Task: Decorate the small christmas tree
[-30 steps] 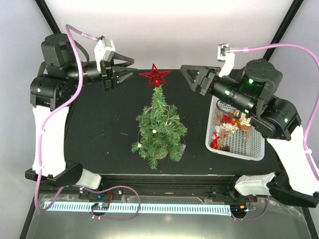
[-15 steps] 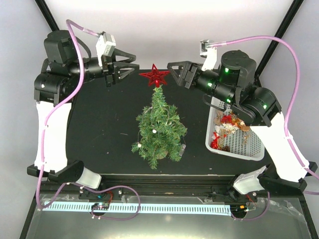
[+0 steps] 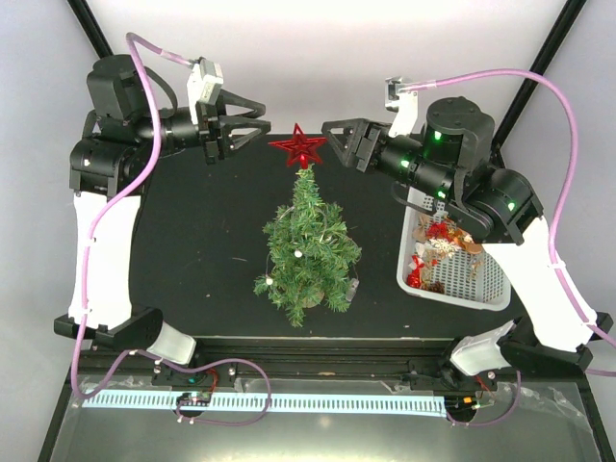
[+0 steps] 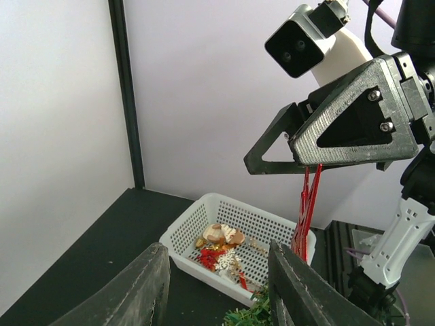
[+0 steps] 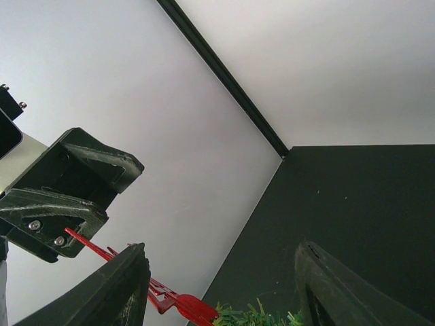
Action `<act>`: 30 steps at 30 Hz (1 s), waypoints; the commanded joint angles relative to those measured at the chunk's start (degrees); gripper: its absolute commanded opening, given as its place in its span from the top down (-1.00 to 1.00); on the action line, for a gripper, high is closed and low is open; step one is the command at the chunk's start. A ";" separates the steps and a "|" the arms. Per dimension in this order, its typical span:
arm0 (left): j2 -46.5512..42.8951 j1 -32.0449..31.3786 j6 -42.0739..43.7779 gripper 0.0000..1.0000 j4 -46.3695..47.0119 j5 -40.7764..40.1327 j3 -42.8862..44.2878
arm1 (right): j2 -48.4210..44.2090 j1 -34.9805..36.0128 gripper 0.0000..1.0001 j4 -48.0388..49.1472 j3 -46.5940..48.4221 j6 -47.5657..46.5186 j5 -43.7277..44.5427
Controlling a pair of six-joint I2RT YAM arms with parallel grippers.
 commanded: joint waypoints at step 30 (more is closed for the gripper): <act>-0.72 -3.57 0.43 0.14 1.03 -0.10 -1.64 | 0.13 0.11 -0.20 3.54 -3.65 1.43 -2.04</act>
